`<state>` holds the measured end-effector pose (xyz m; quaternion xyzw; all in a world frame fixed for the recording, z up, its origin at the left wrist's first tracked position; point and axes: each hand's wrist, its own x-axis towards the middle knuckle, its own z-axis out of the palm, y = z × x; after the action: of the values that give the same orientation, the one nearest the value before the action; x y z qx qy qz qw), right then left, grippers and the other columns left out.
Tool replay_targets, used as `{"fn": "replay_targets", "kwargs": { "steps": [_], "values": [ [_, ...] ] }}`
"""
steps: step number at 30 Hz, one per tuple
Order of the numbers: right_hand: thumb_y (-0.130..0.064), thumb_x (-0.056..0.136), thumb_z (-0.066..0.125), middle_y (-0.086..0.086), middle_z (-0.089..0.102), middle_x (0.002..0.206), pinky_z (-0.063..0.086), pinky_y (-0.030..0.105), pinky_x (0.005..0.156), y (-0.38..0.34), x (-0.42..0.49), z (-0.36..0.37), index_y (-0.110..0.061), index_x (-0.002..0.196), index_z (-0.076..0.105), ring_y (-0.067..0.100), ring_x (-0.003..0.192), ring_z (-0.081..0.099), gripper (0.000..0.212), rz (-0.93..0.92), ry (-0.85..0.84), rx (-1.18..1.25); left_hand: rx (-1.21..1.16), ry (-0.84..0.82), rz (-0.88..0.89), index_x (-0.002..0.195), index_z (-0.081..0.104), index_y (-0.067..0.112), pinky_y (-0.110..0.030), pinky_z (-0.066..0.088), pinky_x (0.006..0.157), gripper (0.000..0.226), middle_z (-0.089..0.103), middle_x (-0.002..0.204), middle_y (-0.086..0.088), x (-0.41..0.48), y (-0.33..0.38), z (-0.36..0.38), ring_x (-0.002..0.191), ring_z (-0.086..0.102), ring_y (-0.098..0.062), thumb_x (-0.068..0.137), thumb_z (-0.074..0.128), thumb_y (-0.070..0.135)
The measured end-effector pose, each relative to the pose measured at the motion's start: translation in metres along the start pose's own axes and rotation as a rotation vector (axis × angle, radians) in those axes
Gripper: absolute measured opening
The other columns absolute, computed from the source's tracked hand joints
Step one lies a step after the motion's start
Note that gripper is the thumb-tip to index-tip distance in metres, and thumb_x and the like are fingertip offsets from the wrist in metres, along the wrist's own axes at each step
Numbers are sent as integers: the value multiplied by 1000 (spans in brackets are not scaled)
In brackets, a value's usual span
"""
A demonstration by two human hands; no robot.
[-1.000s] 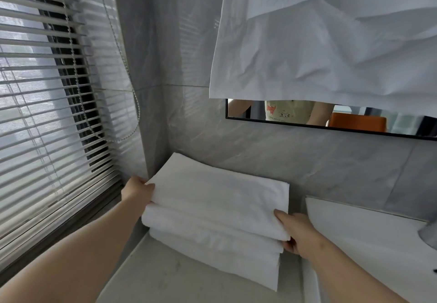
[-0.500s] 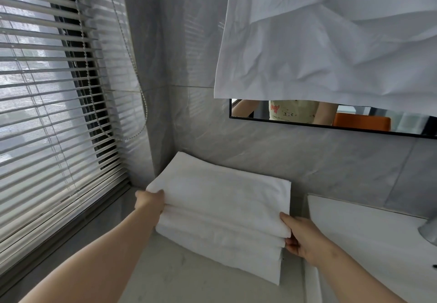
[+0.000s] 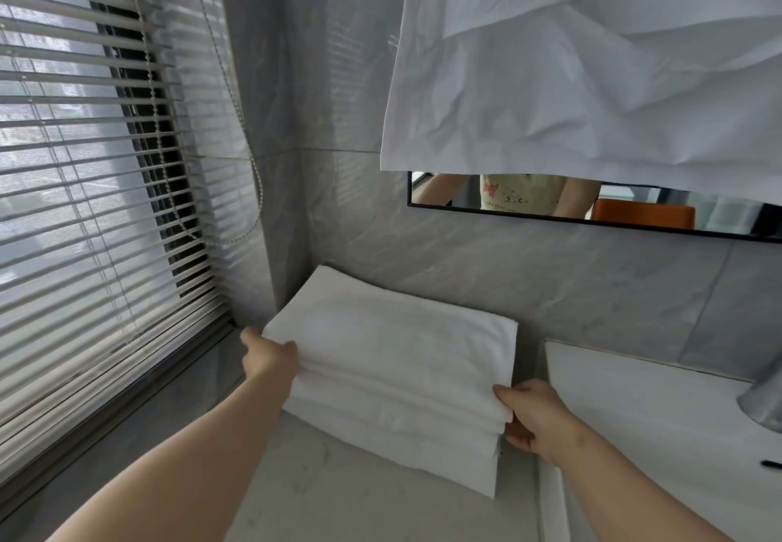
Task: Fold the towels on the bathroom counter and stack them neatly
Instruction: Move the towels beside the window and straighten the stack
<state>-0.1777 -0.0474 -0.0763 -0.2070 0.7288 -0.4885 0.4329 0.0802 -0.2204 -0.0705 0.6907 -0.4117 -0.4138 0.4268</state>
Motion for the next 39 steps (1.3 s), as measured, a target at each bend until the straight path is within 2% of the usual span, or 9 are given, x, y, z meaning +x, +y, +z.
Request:
{"fn": "replay_targets", "kwargs": {
  "steps": [3, 7, 15, 19, 22, 24, 28, 31, 39],
  "values": [
    [-20, 93, 56, 15, 60, 87, 50, 30, 58, 3, 2, 2, -2, 99, 54, 24, 71, 58, 19, 38, -23, 14, 138, -14, 113, 134, 32, 30, -40, 52, 69, 51, 49, 104, -17, -1, -1, -3, 84, 59, -39, 88, 39, 9],
    [-20, 93, 56, 14, 59, 85, 48, 29, 56, 3, 4, 2, -4, 90, 52, 23, 70, 57, 17, 30, -5, 27, 307, -3, 207, 127, 37, 23, -41, 51, 69, 39, 50, 98, -15, 0, 1, -10, 82, 57, -37, 90, 38, 9],
    [-14, 90, 57, 12, 55, 85, 45, 23, 49, -2, -7, 1, -4, 96, 48, 21, 66, 54, 15, -54, 85, -12, 567, -43, 438, 140, 27, 25, -36, 46, 69, 52, 36, 132, -13, -23, -1, -14, 89, 52, -31, 92, 41, 12],
    [-14, 89, 55, 4, 50, 90, 36, 22, 55, -12, -26, 1, -10, 102, 41, 13, 74, 48, 20, -261, 156, -272, 890, -29, 695, 139, 25, 25, -33, 46, 68, 47, 38, 136, -8, -52, 7, -21, 113, 48, -28, 95, 41, 18],
    [-23, 89, 55, 7, 53, 115, 44, 26, 71, -25, -47, 4, -10, 119, 45, 21, 99, 54, 35, -367, 176, -517, 1021, -48, 874, 139, 25, 24, -31, 47, 71, 45, 42, 130, -3, -78, 16, -27, 116, 45, -24, 96, 40, 22],
    [-32, 89, 53, 6, 47, 128, 42, 30, 88, -34, -64, 7, -16, 131, 40, 25, 115, 49, 46, -399, 201, -692, 1048, -55, 961, 139, 27, 24, -30, 44, 75, 44, 44, 128, -1, -95, 26, -32, 116, 45, -23, 96, 40, 22],
    [-35, 89, 50, 5, 44, 134, 35, 34, 95, -49, -99, 7, -20, 131, 41, 27, 123, 41, 46, -536, 292, -907, 1062, -56, 1095, 136, 33, 24, -31, 42, 79, 39, 46, 129, 1, -128, 44, -39, 115, 47, -21, 97, 39, 24],
    [-34, 90, 48, 5, 45, 132, 35, 36, 96, -57, -122, -1, -19, 127, 42, 28, 122, 40, 41, -623, 346, -1010, 1077, -70, 1140, 134, 34, 24, -33, 38, 69, 37, 45, 129, 1, -155, 58, -42, 118, 46, -21, 98, 37, 22],
    [-35, 89, 48, 5, 44, 131, 31, 37, 94, -46, -161, -39, -20, 123, 42, 28, 121, 37, 37, -693, 445, -1154, 1056, -122, 1369, 121, 43, 19, -30, 33, 69, 28, 49, 118, -4, -233, 65, -22, 109, 50, -26, 94, 39, 14]
  ]
}}
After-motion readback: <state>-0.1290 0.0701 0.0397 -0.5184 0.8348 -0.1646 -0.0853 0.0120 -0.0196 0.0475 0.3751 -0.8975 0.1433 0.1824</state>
